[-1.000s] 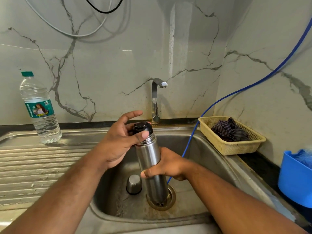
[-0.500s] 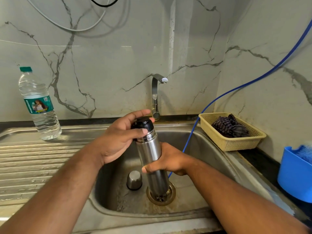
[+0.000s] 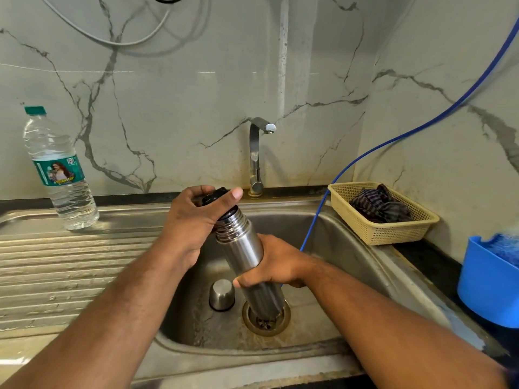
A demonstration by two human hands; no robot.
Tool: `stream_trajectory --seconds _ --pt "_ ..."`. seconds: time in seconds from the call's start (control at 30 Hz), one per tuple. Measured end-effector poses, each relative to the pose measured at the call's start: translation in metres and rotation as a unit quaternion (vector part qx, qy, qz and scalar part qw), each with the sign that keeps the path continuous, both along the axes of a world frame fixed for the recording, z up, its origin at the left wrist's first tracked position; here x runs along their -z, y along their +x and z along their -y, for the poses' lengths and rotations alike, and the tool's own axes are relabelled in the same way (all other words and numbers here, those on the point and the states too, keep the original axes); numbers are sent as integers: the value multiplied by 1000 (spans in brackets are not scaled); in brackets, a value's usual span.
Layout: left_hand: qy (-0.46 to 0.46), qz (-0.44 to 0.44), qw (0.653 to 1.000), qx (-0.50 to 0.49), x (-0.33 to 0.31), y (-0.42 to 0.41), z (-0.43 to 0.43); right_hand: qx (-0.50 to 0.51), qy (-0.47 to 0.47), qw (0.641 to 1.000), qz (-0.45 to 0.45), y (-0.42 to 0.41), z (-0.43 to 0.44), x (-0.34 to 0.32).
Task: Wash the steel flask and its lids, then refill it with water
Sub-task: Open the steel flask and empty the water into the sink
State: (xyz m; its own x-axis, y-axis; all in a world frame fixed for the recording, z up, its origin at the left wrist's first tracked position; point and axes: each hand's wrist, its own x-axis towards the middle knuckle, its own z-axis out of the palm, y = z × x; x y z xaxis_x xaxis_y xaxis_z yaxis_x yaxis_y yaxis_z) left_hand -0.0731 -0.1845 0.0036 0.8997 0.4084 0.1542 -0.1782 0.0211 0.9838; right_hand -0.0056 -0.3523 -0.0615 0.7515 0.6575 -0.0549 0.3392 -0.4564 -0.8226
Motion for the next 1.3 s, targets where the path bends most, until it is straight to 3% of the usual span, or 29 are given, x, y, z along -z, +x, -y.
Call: stream_trajectory --seconds 0.13,0.4,0.5,0.57,0.67,0.8,0.97,1.1,1.3 --pt "-21 1 1000 -8 1 2 -2 11 10 1000 -10 0 1 -2" --pt "-190 56 980 -10 -12 -1 -8 22 23 999 -20 6 4 0" --pt "-216 52 975 -22 -13 -1 -18 38 42 998 -22 8 7 0" --pt "-159 20 987 -19 -6 3 -27 55 54 997 -21 10 10 -2" --pt "68 -82 994 3 24 12 -39 91 75 993 -20 12 18 -6" --pt "366 -195 908 55 68 21 -42 133 79 988 -14 17 22 -5" --pt "530 -321 769 159 98 31 -34 145 75 986 -19 20 23 -2" --pt "617 -385 645 234 108 28 -17 143 75 987 -22 21 21 -1" --pt "654 -418 579 248 115 26 -10 142 71 987 -15 18 18 -2"
